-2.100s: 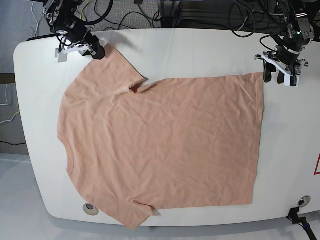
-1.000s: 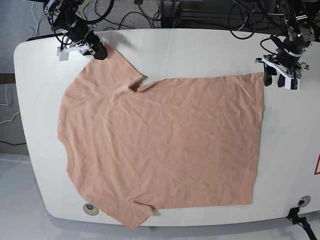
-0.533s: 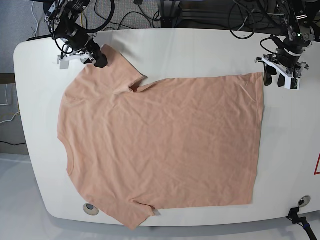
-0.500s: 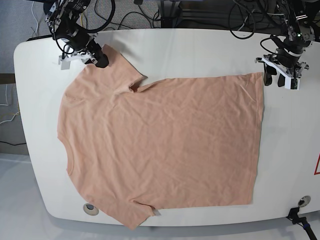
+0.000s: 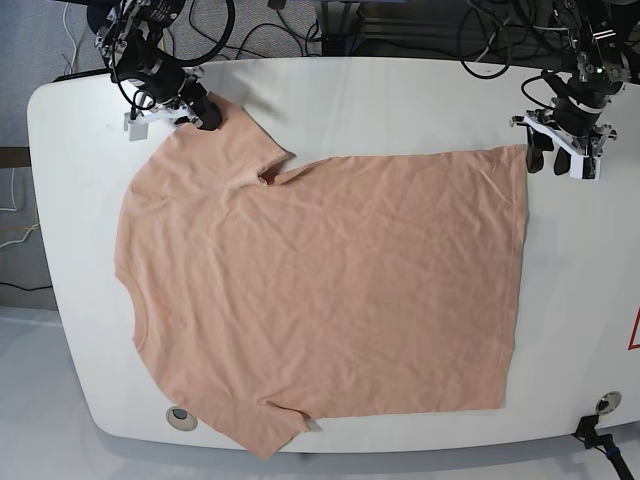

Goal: Fold the T-shirt properly
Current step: 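Lower the left gripper and pinch the hem corner of the shirt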

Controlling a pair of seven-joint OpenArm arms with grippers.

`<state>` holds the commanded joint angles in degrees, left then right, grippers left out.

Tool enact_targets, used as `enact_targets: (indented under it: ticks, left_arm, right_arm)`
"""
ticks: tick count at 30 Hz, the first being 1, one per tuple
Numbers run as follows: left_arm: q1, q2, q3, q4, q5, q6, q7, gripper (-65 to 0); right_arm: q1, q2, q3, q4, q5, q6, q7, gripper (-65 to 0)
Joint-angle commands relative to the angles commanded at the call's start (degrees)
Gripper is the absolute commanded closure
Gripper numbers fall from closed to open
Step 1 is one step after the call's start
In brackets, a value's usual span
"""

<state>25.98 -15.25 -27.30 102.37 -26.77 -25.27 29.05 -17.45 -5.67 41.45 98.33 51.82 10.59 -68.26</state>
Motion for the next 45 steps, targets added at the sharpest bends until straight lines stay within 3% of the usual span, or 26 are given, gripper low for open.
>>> enact_targets:
  ticks: [4, 8, 11, 16, 29, 45]
  left_arm:
    - [0.0, 0.0, -1.8, -2.3, -9.5, -4.0, 0.1, -27.2]
    - [-1.1, -0.8, -4.0, -6.2, -16.1, -6.9, 4.8, -27.3]
    - [-2.8, -0.7, -5.8, -11.3, -18.7, -8.9, 8.0, -33.5]
    - [-4.0, -0.8, -5.9, -15.2, -18.9, -9.0, 8.2, -38.1]
    - [-6.1, -0.2, 0.5, -20.5, -19.0, -8.8, 9.7, -37.8]
    - [-10.0, 0.7, 1.9, -22.8, -18.6, -8.7, 9.7, -37.7]
  right_arm:
    - [0.0, 0.0, 0.0, 0.0, 0.0, 0.0, 0.0, 0.0]
    - [0.0, 0.0, 0.0, 0.0, 0.0, 0.0, 0.0, 0.0]
    - [0.0, 0.0, 0.0, 0.0, 0.0, 0.0, 0.0, 0.0]
    - [0.0, 0.1, 0.0, 0.0, 0.0, 0.0, 0.0, 0.0]
    - [-0.2, 0.1, 0.0, 0.0, 0.0, 0.0, 0.0, 0.0]
    - [-0.3, 0.1, 0.0, 0.0, 0.0, 0.09, 0.0, 0.0]
